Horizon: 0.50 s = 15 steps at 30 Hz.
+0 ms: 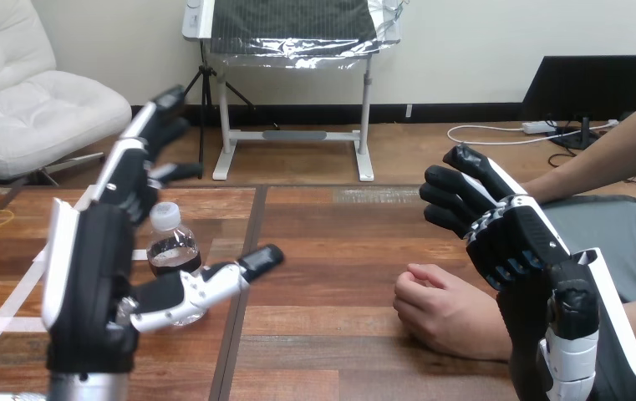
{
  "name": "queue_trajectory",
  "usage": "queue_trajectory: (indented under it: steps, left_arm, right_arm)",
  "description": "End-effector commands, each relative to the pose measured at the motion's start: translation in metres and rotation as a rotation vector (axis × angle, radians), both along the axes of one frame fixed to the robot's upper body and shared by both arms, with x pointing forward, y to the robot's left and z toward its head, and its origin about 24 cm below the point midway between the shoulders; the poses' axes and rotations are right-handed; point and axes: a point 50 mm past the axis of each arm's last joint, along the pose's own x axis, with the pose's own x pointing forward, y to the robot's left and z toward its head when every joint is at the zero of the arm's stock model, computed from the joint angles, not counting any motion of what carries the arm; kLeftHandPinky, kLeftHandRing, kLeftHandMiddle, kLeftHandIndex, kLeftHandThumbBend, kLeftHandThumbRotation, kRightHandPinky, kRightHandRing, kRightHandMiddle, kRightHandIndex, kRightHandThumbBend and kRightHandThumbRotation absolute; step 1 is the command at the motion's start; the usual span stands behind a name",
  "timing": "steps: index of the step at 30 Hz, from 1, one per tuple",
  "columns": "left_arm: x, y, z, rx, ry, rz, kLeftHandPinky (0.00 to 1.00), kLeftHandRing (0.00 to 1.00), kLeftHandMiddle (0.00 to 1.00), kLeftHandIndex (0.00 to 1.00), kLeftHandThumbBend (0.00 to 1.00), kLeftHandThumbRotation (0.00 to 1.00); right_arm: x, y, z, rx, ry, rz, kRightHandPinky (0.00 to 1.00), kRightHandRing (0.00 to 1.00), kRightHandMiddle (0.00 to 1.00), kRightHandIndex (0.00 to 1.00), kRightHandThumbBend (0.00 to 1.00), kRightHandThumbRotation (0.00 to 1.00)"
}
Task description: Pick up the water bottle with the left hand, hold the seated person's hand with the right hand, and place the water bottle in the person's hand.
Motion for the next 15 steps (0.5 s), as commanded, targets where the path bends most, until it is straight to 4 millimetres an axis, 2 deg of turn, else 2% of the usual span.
queue_trajectory:
  steps: [1,15]
  left_arm:
    - [0.013,0.007,0.007,0.025,-0.064,0.041,0.76,0.89,0.92,0.89,1.0,0.03]
    - [0.021,0.024,0.006,0.021,-0.039,0.114,0.86,0.94,0.95,0.91,1.0,0.02]
  right_arm:
    - [0.007,0.0,0.011,-0.005,-0.069,0.008,0.85,0.86,0.86,0.88,0.75,1.0]
    - [0.007,0.0,0.011,-0.006,-0.066,0.011,0.84,0.85,0.86,0.88,0.74,1.0]
